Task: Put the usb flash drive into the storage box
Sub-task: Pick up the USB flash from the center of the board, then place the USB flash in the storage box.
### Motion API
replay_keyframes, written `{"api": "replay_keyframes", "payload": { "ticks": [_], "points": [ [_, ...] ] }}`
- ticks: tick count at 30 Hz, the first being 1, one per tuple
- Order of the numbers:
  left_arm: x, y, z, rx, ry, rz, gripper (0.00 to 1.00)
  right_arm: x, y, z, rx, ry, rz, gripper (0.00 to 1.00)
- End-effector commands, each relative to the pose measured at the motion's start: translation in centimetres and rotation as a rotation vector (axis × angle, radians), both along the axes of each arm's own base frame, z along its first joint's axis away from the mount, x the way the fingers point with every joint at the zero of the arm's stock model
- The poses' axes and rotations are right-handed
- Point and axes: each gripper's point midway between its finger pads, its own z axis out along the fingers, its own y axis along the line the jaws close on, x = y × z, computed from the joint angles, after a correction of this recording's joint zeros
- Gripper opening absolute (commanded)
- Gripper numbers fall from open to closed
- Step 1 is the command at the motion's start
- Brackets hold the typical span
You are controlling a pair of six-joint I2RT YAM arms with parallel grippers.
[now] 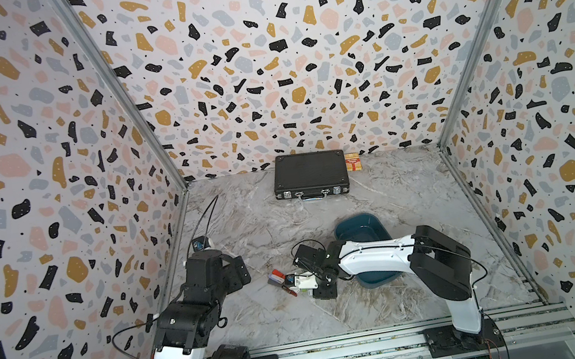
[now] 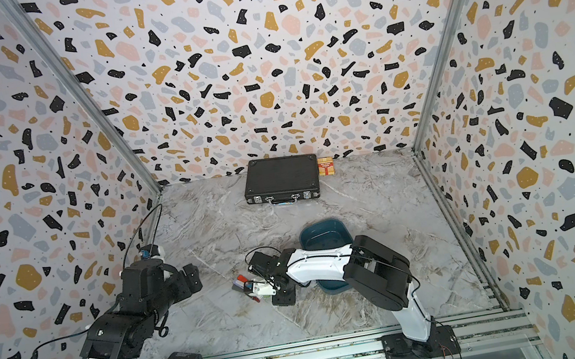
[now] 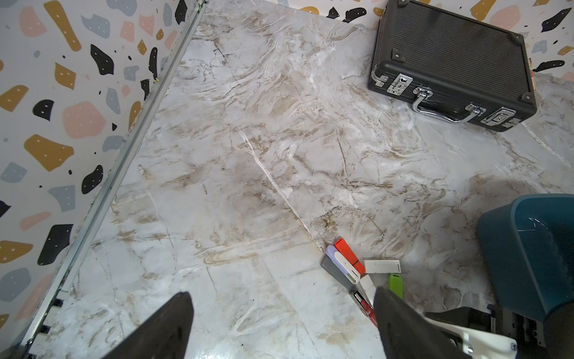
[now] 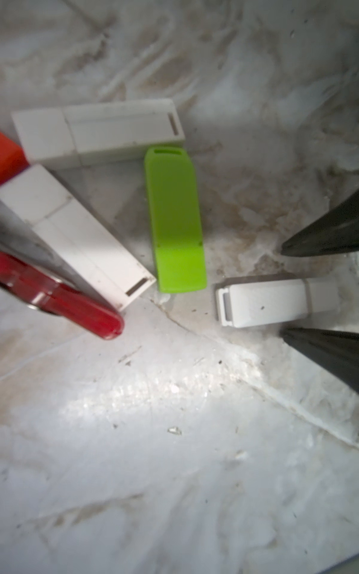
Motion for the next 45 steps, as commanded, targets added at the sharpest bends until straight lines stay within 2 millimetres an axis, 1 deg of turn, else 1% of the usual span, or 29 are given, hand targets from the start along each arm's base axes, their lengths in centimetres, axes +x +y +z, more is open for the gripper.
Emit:
{"api": "replay_keyframes", "payload": {
  "ticks": [1, 5, 7, 9, 12, 14, 16, 20, 21, 23, 26, 27, 29, 31, 32, 34, 35, 37, 39, 42, 45],
  "points": [
    [0.3, -0.1, 0.0, 0.002, -0.008, -0.013, 0.94, -0.2, 0.1, -0.2, -0.015, 0.023, -0.001, 0.37],
    [0.3, -0.3, -0.1, -0.002, -0.005, -0.020, 0.94, -0.2, 0.1, -0.2, -0.013, 0.026, -0.005, 0.32],
    [0.3, -0.3, -0.1, -0.002, -0.004, -0.022, 0.94, -0.2, 0.2, 0.1, -0.005, 0.024, -0.007, 0.29],
    [0.3, -0.6, -0.1, -0.008, -0.001, -0.034, 0.94, -0.2, 0.4, 0.6, 0.007, 0.022, -0.009, 0.28],
    [0.5, -1.2, -0.3, -0.025, -0.002, -0.066, 0.92, -0.2, 0.6, 1.7, 0.030, 0.021, -0.012, 0.25],
    [0.5, -1.2, -0.3, -0.027, 0.001, -0.067, 0.91, -0.2, 0.8, 2.8, 0.055, 0.016, -0.016, 0.24],
    [0.6, -1.3, -0.4, -0.026, 0.005, -0.069, 0.91, -0.1, 1.0, 4.3, 0.098, 0.002, -0.023, 0.23],
    [0.8, -1.5, -0.7, -0.030, 0.020, -0.077, 0.90, 0.8, 0.9, 8.7, 0.227, -0.021, -0.076, 0.23],
    [0.8, -1.5, -0.8, -0.029, 0.025, -0.075, 0.90, 2.2, 0.1, 9.9, 0.263, -0.029, -0.129, 0.23],
    [0.9, -1.5, -1.1, -0.026, 0.039, -0.074, 0.90, 4.0, -1.2, 12.1, 0.328, -0.045, -0.219, 0.23],
    [1.2, -1.6, -1.8, -0.016, 0.077, -0.068, 0.90, 7.4, -4.5, 14.6, 0.421, -0.056, -0.418, 0.23],
    [1.3, -1.6, -2.1, -0.012, 0.092, -0.068, 0.90, 8.7, -5.9, 14.8, 0.440, -0.056, -0.496, 0.23],
    [1.4, -1.6, -2.8, 0.006, 0.132, -0.057, 0.90, 11.3, -9.6, 14.5, 0.449, -0.059, -0.681, 0.24],
    [1.5, -1.8, -3.2, 0.021, 0.168, -0.056, 0.92, 12.8, -13.0, 12.9, 0.401, -0.058, -0.822, 0.24],
    [1.5, -1.8, -3.4, 0.031, 0.185, -0.052, 0.95, 13.4, -14.6, 11.9, 0.362, -0.050, -0.886, 0.24],
    [1.6, -1.9, -3.7, 0.041, 0.207, -0.051, 0.99, 13.9, -16.6, 9.9, 0.292, -0.030, -0.958, 0.24],
    [1.6, -2.1, -3.7, 0.042, 0.213, -0.059, 1.00, 14.0, -17.5, 8.9, 0.252, -0.018, -0.990, 0.24],
    [1.5, -2.7, -3.8, 0.030, 0.217, -0.083, 1.00, 14.3, -18.7, 7.3, 0.207, -0.005, -1.039, 0.24],
    [1.4, -3.7, -3.9, 0.011, 0.216, -0.134, 0.99, 14.8, -19.3, 6.2, 0.185, -0.003, -1.068, 0.24],
    [1.3, -5.3, -3.9, -0.027, 0.208, -0.208, 0.97, 15.4, -19.7, 5.0, 0.134, -0.014, -1.080, 0.25],
    [1.3, -6.2, -4.1, -0.046, 0.220, -0.236, 0.94, 16.0, -19.5, 4.4, 0.118, -0.009, -1.084, 0.31]
  ]
}}
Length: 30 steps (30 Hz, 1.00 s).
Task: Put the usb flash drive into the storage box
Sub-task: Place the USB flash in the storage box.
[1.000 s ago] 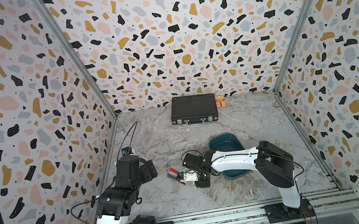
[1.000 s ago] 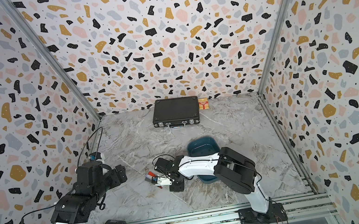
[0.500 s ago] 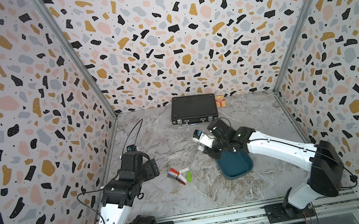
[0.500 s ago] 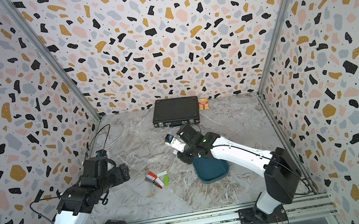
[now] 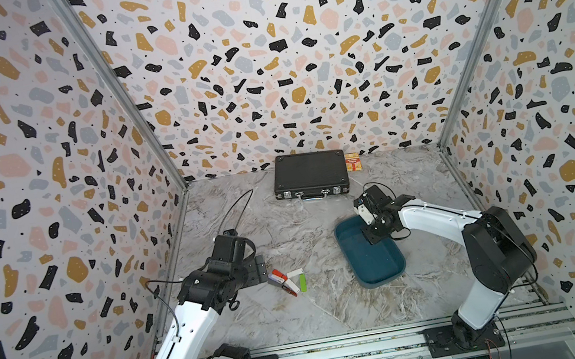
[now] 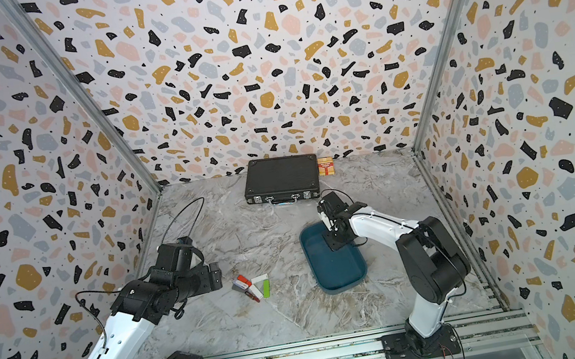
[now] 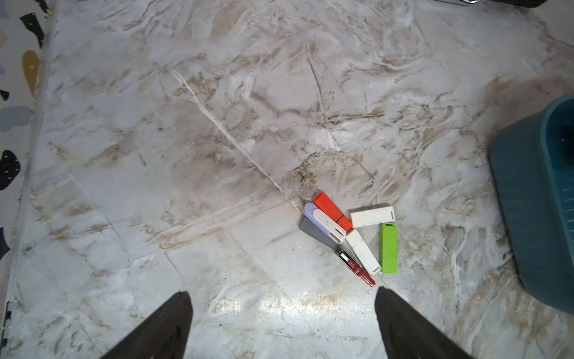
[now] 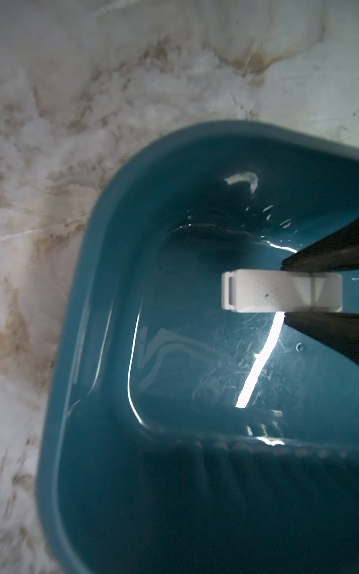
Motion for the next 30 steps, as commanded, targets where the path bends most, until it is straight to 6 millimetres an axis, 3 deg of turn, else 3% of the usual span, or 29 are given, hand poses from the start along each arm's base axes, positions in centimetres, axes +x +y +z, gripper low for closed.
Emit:
{"api": "replay_keyframes", "payload": {
  "ticks": [1, 4, 6, 11, 15, 23, 30],
  "points": [
    [0.3, -1.5, 0.5, -0.053, 0.000, -0.037, 0.92, 1.2, 0.2, 1.2, -0.001, -0.026, -0.026, 0.33],
    [0.2, -3.3, -0.5, -0.137, 0.049, -0.052, 0.84, 1.2, 0.7, 1.8, 0.031, -0.023, -0.022, 0.51],
    [0.1, -4.4, -1.4, -0.149, 0.081, -0.069, 0.80, 1.0, 1.0, 3.0, 0.059, -0.035, -0.017, 0.58],
    [-0.4, -6.3, -3.3, -0.075, 0.138, -0.112, 0.73, -0.3, 1.7, 6.4, 0.193, -0.121, -0.001, 0.57],
    [-0.8, -7.4, -4.9, -0.034, 0.172, -0.123, 0.64, -1.0, 1.4, 7.6, 0.220, -0.157, 0.006, 0.57],
    [-0.8, -11.4, -8.4, 0.061, 0.228, -0.172, 0.60, -0.9, 0.8, 8.1, 0.199, -0.191, -0.001, 0.57],
    [-0.3, -12.9, -11.3, 0.064, 0.258, -0.159, 0.53, -1.1, 0.5, 7.7, 0.189, -0.190, -0.003, 0.57]
  ]
}}
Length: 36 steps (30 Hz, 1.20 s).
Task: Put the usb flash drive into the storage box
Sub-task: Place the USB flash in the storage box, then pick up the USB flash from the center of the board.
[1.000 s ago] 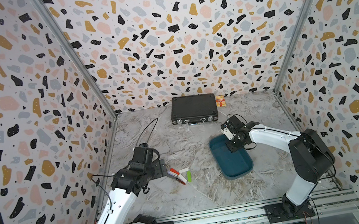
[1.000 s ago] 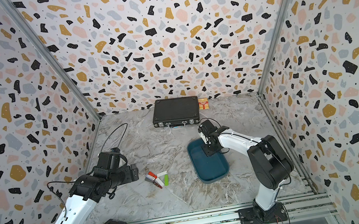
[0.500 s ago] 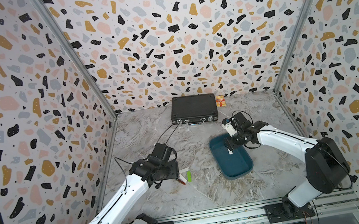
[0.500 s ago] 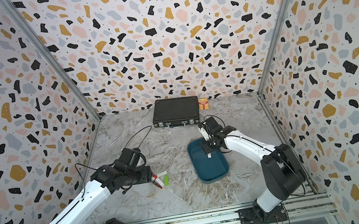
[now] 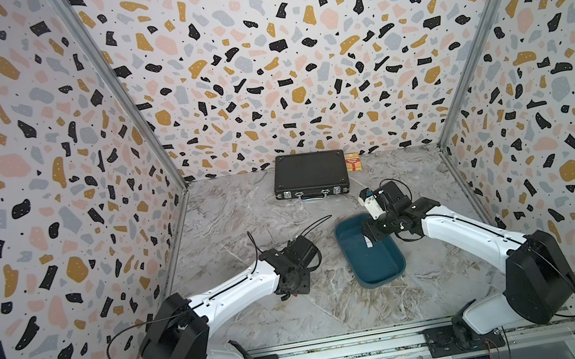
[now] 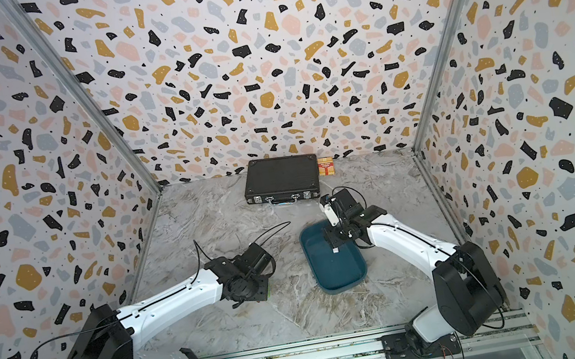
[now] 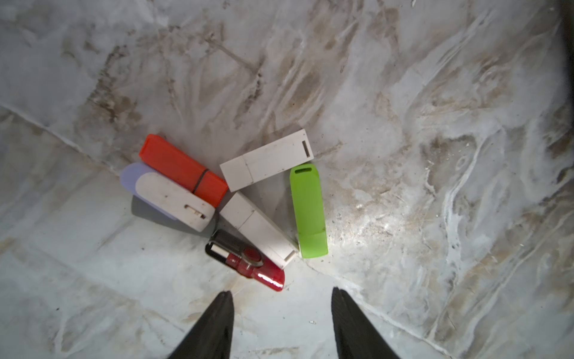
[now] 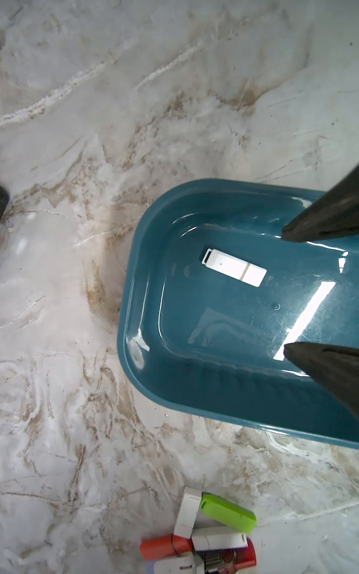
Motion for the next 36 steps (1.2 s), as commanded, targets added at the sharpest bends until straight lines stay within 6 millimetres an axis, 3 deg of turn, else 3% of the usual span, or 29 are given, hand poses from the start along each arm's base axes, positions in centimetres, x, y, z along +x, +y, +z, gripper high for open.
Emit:
{"api": "replay_keyframes", "payload": {
  "ticks": [1, 15, 27, 32, 36],
  "points": [
    [1.3, -1.0, -0.2, -0.030, -0.044, 0.034, 0.52, 0.1, -0.3, 0.6, 0.001, -0.023, -0.011, 0.57],
    [2.8, -2.4, -3.0, 0.010, -0.023, 0.038, 0.42, 0.2, -0.2, 0.3, -0.003, -0.022, -0.002, 0.57],
    [1.4, -2.0, -5.7, 0.053, 0.036, 0.037, 0.28, 0.2, -0.2, 0.0, -0.009, -0.012, 0.003, 0.57],
    [1.4, -2.1, -4.9, 0.050, 0.028, 0.029, 0.18, 0.3, -0.2, 0.2, -0.009, -0.021, 0.001, 0.57],
    [2.3, -3.0, -1.6, 0.005, -0.023, 0.007, 0.13, 0.4, -0.5, 1.0, -0.012, -0.053, -0.009, 0.56]
  ]
}}
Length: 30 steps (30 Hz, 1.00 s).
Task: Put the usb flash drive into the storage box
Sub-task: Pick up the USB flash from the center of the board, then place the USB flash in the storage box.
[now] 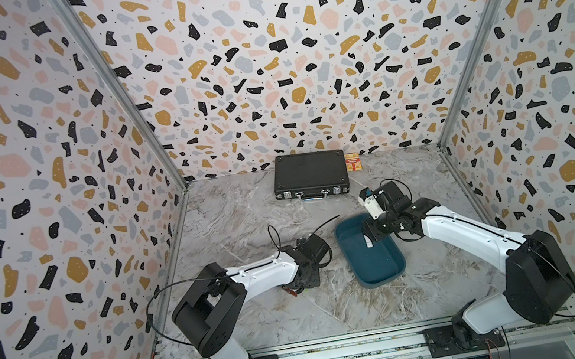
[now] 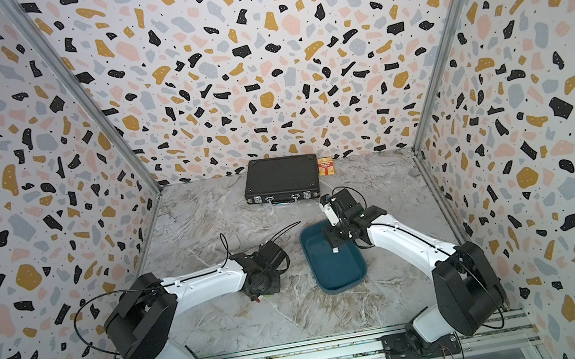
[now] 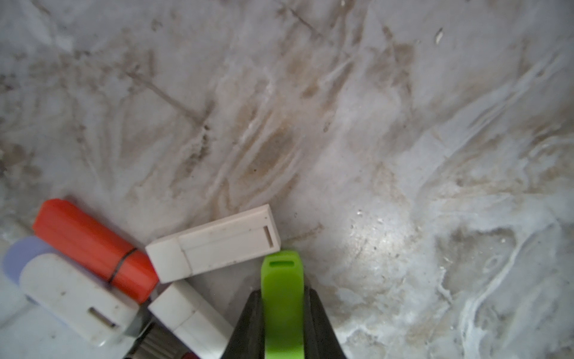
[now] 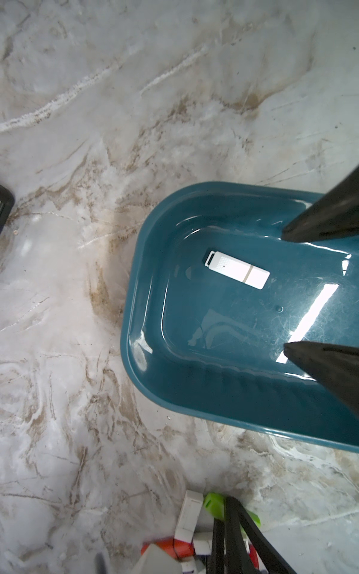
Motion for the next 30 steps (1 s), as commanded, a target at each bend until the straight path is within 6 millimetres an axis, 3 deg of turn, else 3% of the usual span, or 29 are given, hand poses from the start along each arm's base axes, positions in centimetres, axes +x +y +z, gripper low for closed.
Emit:
{"api": "replay_keyframes", "payload": {
  "ticks": [1, 7, 9, 12, 17, 20, 26, 30],
  "points": [
    [0.4, -1.1, 3.6, -0.051, -0.043, -0.031, 0.12, 0.3, -0.6, 1.3, -0.006, -0.051, -0.016, 0.56],
    [1.3, -5.5, 11.9, -0.255, -0.158, -0.091, 0.09, 1.0, -2.6, 3.9, 0.021, -0.154, -0.099, 0.55],
    [1.6, -7.5, 13.6, -0.301, -0.172, -0.115, 0.09, 1.5, -4.3, 4.5, 0.020, -0.181, -0.167, 0.55],
    [2.1, -11.0, 14.5, -0.351, -0.154, -0.157, 0.08, 2.0, -7.3, 5.0, 0.043, -0.196, -0.294, 0.55],
    [3.1, -16.3, 14.0, -0.358, -0.135, -0.213, 0.07, 2.0, -11.0, 4.5, 0.110, -0.164, -0.447, 0.55],
    [3.9, -18.4, 12.0, -0.332, -0.104, -0.224, 0.07, 1.7, -11.9, 3.6, 0.121, -0.131, -0.483, 0.55],
    [4.9, -19.4, 7.6, -0.229, -0.050, -0.218, 0.10, 1.3, -12.3, 2.8, 0.127, -0.099, -0.502, 0.54],
    [5.5, -19.5, 7.2, -0.207, -0.062, -0.225, 0.26, 1.1, -12.2, 2.5, 0.126, -0.089, -0.499, 0.54]
  ]
}}
